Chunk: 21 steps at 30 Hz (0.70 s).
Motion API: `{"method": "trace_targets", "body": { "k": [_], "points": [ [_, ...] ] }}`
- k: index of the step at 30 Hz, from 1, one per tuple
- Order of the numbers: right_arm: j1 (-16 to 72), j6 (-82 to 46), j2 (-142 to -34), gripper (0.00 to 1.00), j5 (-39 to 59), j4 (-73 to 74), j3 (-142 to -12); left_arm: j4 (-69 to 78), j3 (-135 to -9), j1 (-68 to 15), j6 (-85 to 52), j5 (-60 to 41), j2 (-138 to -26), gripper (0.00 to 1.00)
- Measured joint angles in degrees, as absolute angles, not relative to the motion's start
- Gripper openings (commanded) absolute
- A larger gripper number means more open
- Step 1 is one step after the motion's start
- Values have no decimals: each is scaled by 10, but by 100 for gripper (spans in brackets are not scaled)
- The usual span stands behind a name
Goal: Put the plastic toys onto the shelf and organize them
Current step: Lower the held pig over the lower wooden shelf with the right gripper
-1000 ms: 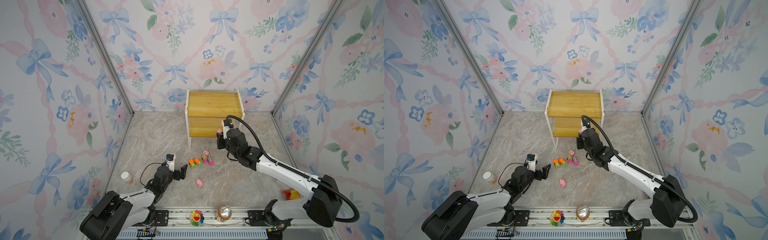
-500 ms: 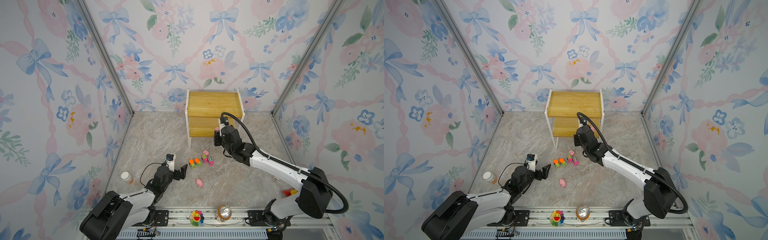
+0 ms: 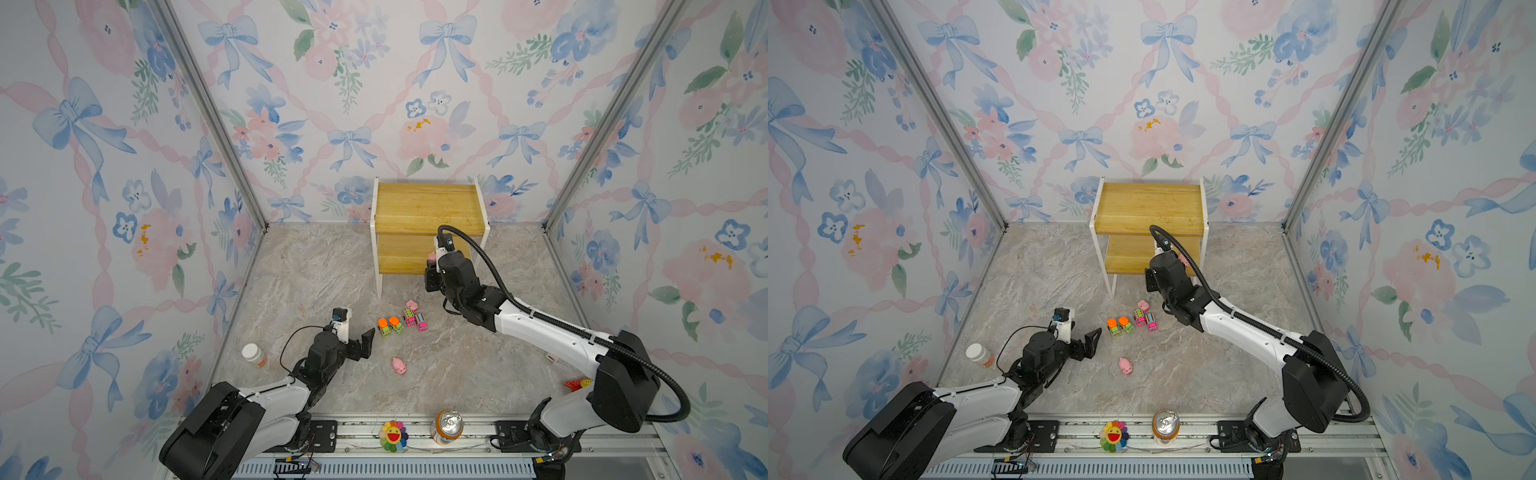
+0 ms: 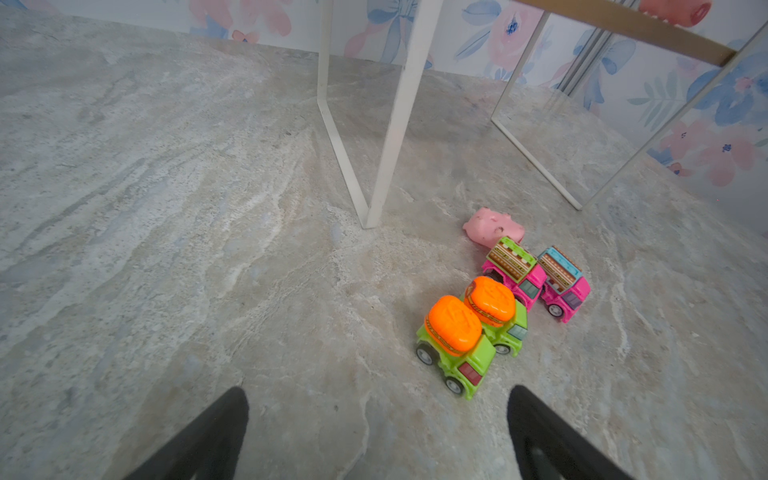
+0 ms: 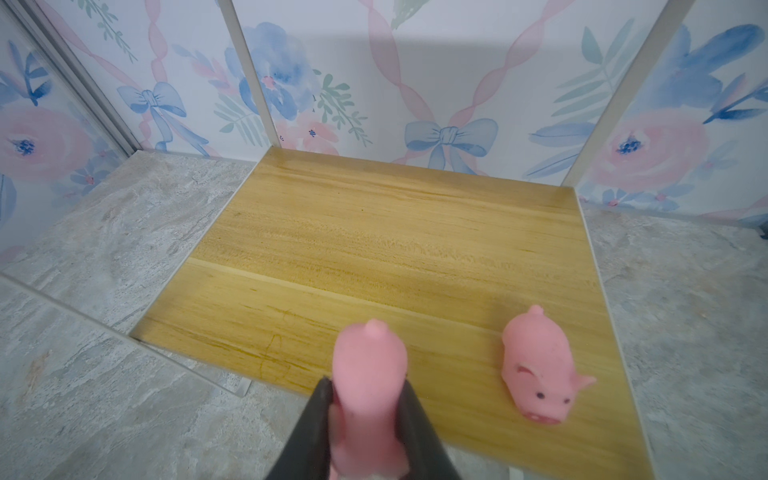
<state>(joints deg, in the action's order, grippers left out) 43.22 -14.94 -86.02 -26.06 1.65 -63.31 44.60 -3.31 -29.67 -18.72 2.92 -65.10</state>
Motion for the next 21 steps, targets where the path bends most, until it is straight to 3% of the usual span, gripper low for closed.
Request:
{"method": "trace_targets", "body": {
  "k": [21],
  "points": [
    [465,-90,-860,27,-288,161,-538,445,-27,-297,-188,32,-642,98]
  ]
}}
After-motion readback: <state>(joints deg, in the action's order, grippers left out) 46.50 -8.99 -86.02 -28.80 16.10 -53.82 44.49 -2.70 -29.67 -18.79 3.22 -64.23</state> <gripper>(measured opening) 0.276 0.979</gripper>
